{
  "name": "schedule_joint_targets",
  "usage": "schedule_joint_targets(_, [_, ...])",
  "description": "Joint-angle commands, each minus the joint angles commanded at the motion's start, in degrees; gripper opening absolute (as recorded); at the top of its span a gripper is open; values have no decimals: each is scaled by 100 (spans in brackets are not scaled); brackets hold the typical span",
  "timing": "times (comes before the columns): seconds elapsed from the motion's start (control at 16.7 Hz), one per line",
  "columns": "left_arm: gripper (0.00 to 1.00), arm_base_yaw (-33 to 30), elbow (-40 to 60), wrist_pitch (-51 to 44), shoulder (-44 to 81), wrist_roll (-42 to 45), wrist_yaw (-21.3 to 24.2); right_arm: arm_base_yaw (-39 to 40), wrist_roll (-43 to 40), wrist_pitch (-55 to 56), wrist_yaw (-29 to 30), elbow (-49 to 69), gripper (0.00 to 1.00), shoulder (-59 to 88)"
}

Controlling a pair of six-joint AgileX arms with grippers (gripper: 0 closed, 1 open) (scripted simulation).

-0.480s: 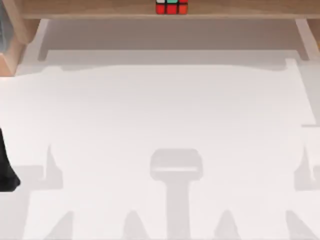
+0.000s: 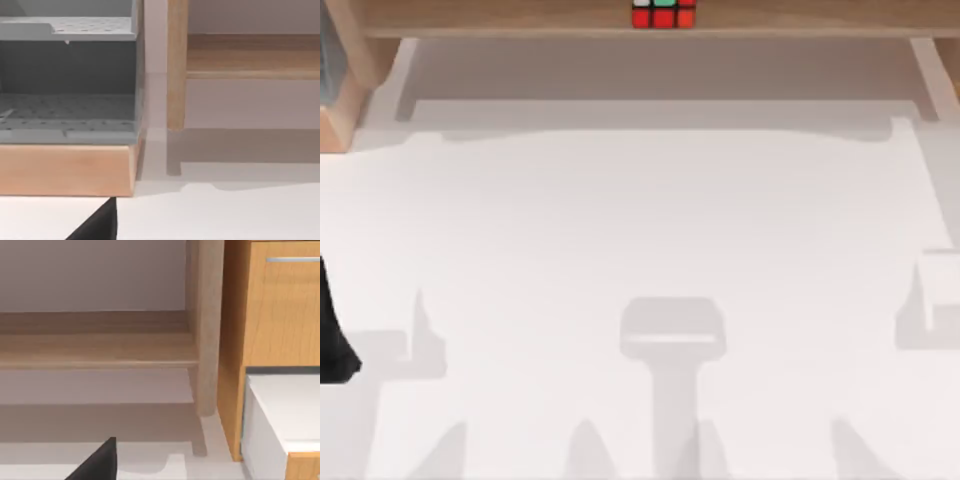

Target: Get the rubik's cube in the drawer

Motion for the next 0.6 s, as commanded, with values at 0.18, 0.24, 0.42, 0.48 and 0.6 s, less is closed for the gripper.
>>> schedule_joint_targets(0.18, [100,0,0,0,0,0,0,424,37,489,502,860,100,1409])
schedule_joint_targets(0.24, [100,0,0,0,0,0,0,583,43,674,695,1187,100,1995])
schedule_joint_targets(0.42, [100,0,0,0,0,0,0,1096,43,1276,1313,2242,100,3995])
schedule_joint_targets(0.48, [100,0,0,0,0,0,0,1275,38,1489,1524,2611,100,4656])
schedule_joint_targets(0.6, [100,0,0,0,0,0,0,1638,22,1915,1940,3350,100,5864])
